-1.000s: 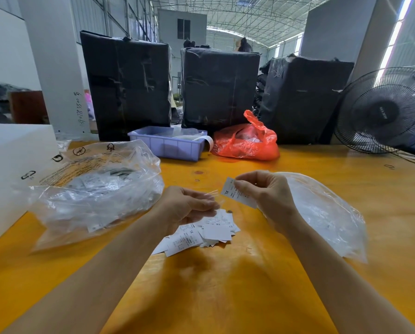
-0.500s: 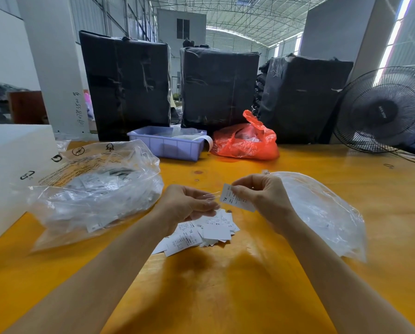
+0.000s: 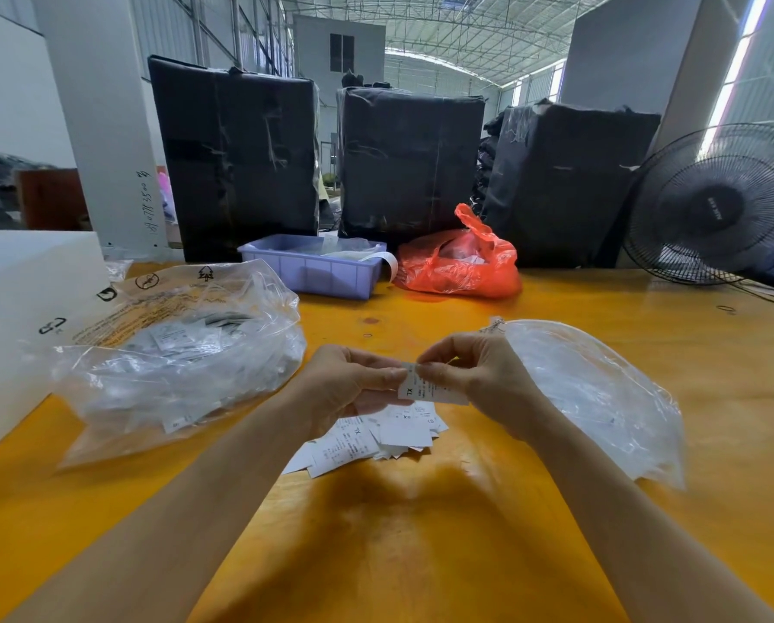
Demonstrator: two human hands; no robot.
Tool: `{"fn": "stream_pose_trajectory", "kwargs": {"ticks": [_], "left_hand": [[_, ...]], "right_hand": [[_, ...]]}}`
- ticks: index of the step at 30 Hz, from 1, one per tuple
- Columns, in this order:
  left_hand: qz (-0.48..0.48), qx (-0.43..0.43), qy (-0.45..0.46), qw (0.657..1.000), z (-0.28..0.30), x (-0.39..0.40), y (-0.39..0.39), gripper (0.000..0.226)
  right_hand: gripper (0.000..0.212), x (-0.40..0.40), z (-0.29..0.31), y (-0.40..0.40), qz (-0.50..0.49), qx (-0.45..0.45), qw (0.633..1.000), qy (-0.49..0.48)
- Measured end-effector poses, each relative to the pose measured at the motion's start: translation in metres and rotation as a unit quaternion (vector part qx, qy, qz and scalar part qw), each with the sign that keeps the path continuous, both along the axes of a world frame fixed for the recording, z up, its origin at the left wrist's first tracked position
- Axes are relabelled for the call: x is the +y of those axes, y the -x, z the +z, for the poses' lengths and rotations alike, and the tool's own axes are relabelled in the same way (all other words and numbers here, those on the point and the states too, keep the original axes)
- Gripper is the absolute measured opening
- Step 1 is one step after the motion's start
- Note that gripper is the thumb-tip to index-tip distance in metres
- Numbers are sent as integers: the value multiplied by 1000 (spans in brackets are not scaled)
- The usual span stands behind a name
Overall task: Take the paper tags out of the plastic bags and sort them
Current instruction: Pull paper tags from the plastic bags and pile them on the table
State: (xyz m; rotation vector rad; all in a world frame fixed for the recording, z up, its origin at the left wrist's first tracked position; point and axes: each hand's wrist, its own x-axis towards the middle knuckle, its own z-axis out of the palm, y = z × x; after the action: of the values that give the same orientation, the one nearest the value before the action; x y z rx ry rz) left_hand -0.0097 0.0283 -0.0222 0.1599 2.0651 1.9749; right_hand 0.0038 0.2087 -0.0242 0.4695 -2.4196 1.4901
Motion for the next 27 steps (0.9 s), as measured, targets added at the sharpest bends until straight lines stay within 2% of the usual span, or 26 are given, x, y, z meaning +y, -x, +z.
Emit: {"fn": "stream_pose_trajectory", "kwargs": {"ticks": [9, 16, 27], "left_hand": [[43, 10, 0, 999, -2, 3, 0, 12], [46, 2, -25, 999, -2, 2, 0, 18], [27, -10, -25, 999, -2, 3, 0, 16]], "right_hand": [[1, -2, -2, 0, 29, -25, 999, -7], [9, 6, 3, 4, -73, 48, 987, 137], [13, 6, 1, 3, -58, 50, 994, 82]]}}
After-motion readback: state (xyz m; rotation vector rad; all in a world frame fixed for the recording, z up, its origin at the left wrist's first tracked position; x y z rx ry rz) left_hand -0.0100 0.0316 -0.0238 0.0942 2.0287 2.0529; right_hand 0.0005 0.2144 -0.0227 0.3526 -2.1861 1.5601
